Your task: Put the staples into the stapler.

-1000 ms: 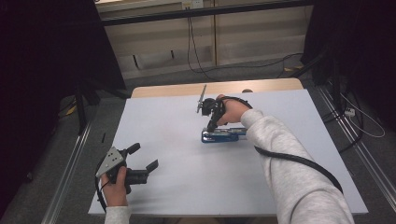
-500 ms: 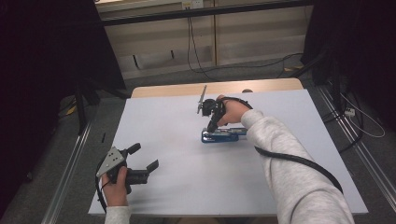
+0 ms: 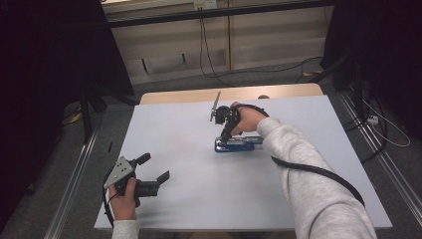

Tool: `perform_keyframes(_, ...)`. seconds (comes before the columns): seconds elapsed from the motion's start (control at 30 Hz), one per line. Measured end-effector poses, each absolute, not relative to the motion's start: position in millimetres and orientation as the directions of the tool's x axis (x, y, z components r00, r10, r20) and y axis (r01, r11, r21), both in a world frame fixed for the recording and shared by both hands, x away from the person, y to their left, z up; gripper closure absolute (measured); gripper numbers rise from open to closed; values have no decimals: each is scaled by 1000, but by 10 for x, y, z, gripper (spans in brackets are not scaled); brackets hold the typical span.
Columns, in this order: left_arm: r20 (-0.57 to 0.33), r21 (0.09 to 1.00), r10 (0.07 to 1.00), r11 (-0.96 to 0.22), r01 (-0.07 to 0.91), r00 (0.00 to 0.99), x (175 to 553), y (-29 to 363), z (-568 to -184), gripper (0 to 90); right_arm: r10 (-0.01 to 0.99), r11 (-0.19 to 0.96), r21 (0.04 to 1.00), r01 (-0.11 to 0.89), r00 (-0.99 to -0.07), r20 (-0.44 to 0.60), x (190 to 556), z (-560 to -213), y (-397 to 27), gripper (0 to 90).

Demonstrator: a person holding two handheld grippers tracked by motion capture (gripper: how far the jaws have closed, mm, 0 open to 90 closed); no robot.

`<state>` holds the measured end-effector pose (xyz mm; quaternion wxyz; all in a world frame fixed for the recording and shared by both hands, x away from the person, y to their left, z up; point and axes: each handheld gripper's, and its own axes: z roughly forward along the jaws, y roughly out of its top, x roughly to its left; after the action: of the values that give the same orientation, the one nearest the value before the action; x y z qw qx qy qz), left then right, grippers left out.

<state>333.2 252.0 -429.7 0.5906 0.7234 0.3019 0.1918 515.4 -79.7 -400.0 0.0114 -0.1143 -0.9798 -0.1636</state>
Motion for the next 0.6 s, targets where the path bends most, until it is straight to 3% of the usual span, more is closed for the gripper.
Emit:
perform_keyframes(0.2, -69, 969, 657, -135, 208, 750, 3340, 2515, -4302, 18, 234, 907, 349, 235, -971, 45, 5149, -3965, -831, 654)
perform_keyframes(0.6, -108, 967, 613, -119, 227, 782, 3388, 2395, -4309, 18, 392, 764, 514, 389, -914, 109, 5013, -3831, -1233, 432)
